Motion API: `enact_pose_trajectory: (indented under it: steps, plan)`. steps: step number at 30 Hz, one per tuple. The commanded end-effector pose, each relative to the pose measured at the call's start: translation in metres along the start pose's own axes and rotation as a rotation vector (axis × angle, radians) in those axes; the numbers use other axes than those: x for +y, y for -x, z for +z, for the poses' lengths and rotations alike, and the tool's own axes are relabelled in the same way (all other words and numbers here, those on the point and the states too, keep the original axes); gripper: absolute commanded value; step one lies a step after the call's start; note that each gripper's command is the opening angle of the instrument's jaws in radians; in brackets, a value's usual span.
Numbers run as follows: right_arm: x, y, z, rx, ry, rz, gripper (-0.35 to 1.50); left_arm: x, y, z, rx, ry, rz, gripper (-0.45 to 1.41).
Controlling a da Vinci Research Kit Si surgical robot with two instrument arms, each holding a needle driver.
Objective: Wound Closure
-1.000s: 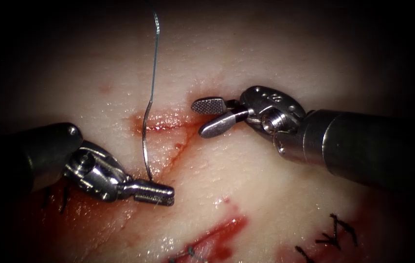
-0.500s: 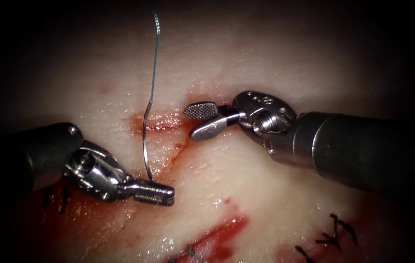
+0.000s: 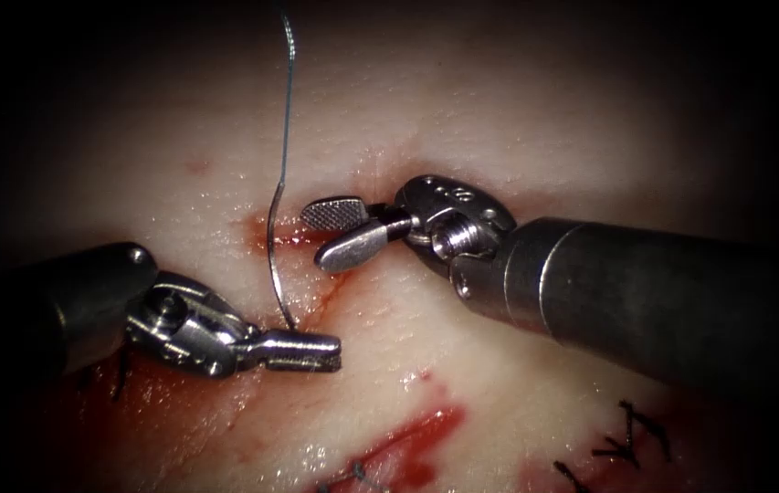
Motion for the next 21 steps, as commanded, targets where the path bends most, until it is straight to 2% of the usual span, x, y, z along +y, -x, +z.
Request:
enact_pose_trajectory:
  steps: [1, 3, 7, 11, 15, 21]
  plan:
    - [0.0007, -0.0006, 0.0010, 0.004, -0.011, 0.017, 0.86, -0.0003, 0.0006, 0.0006, 0.013, 0.004, 0.006, -0.45]
    - [0.0008, -0.0005, 0.0013, 0.005, -0.016, 0.028, 0.84, -0.0003, 0.0006, 0.0007, 0.034, 0.007, 0.012, -0.45]
    - [0.0009, -0.0001, 0.0024, 0.002, -0.031, 0.059, 0.98, -0.0005, 0.0005, 0.0012, 0.063, 0.017, 0.025, -0.45]
    - [0.0009, 0.0002, 0.0029, -0.004, -0.050, 0.059, 0.88, -0.0007, 0.0005, 0.0016, 0.071, 0.017, 0.030, -0.45]
    - [0.0008, 0.0005, 0.0033, 0.008, -0.070, 0.076, 0.91, -0.0009, 0.0004, 0.0020, 0.083, 0.017, 0.036, -0.45]
    - [0.0004, 0.0007, 0.0035, 0.014, -0.084, 0.088, 0.67, -0.0011, 0.0005, 0.0021, 0.086, 0.016, 0.041, -0.45]
